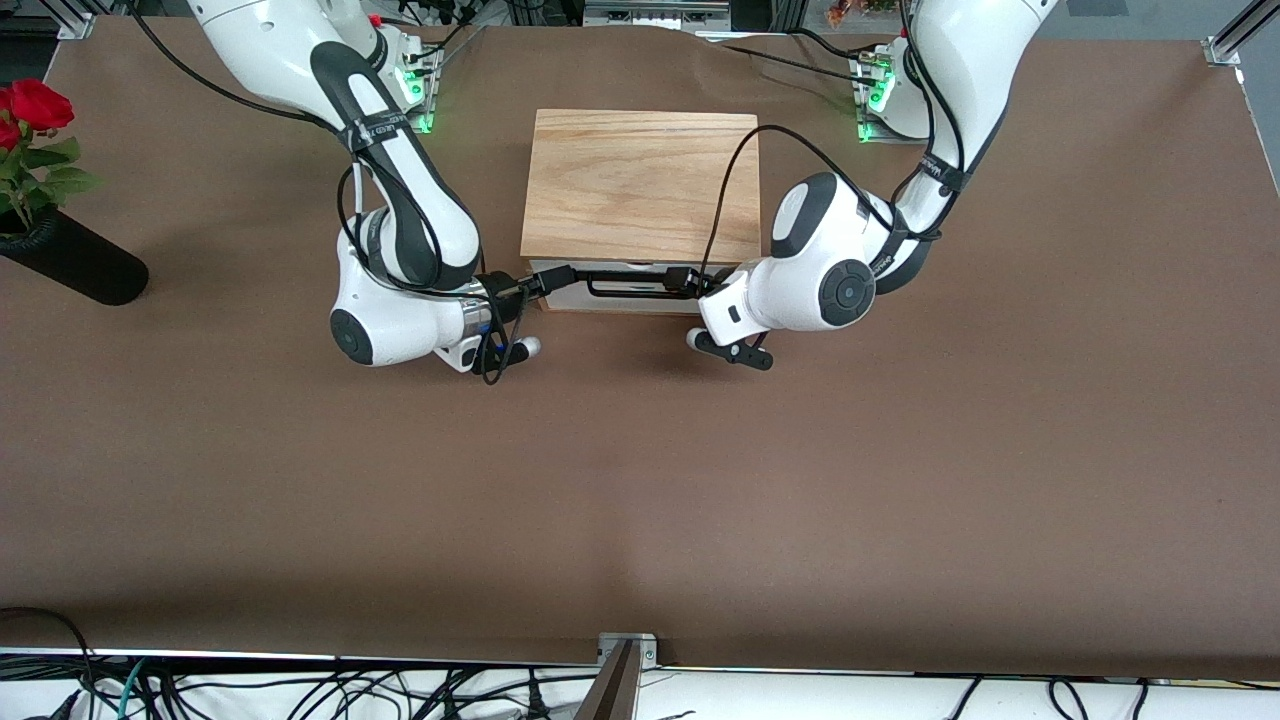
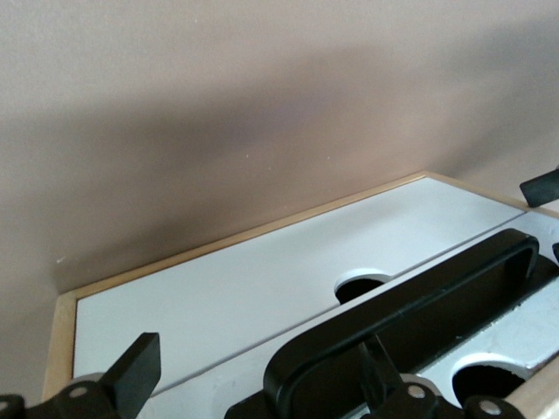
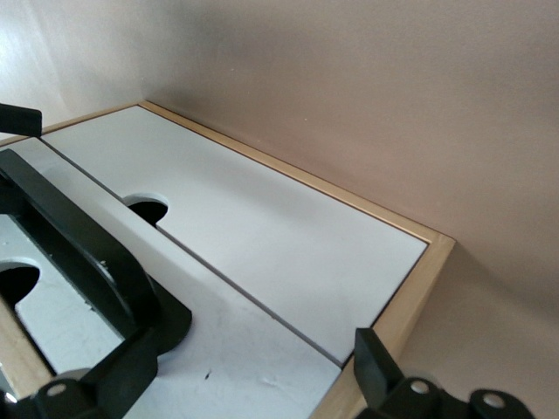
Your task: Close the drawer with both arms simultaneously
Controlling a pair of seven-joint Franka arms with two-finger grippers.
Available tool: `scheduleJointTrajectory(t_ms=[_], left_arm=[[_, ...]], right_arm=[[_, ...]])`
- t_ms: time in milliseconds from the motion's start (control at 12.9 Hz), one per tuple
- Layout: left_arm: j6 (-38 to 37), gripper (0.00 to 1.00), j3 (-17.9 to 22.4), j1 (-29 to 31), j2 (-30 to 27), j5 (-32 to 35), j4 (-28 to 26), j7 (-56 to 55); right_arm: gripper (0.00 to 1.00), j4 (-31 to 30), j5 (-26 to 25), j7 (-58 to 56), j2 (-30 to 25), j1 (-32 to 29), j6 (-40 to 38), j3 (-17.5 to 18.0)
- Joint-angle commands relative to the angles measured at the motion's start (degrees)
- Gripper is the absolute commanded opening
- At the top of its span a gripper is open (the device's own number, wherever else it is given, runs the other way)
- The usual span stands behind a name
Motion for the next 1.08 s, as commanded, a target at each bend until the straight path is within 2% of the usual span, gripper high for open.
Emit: scheduleJointTrajectory(t_ms=[0, 310, 465, 697, 929, 1006], left_arm=[[0.35, 1.00, -1.37, 0.75, -3.19, -1.68, -4.31, 0.83], [0.26, 1.00, -1.37, 1.98, -3.46, -1.51, -3.53, 1.62], [0.26, 1.00, -1.20, 2.33, -3.37, -0.81, -1.26, 1.71], [0.26, 1.00, -0.58, 4.35, -3.02, -0.54, 4.71, 1.19], [0.26, 1.00, -0.32, 9.52, -3.37, -0.19, 8.06, 1.36], [0.17, 1.00, -0.15, 11.02, -3.46, 3.03, 8.60, 1.36]], right_arm=[[1.00, -5.78, -1.84, -1.38, -2.82, 0.23, -5.01, 0.71], [1.00, -2.45, -2.11, -2.26, -2.74, -0.90, -5.01, -0.17], [1.00, -1.56, -2.11, -2.34, -2.74, -2.31, -4.75, -0.61], [1.00, 0.89, -2.28, -2.26, -2.74, -3.10, -4.40, -2.80], [1.00, 4.32, -2.99, -2.17, -3.52, -3.37, -5.53, -6.75], [1.00, 4.42, -3.68, -2.08, -4.75, -3.37, -6.15, -7.98]])
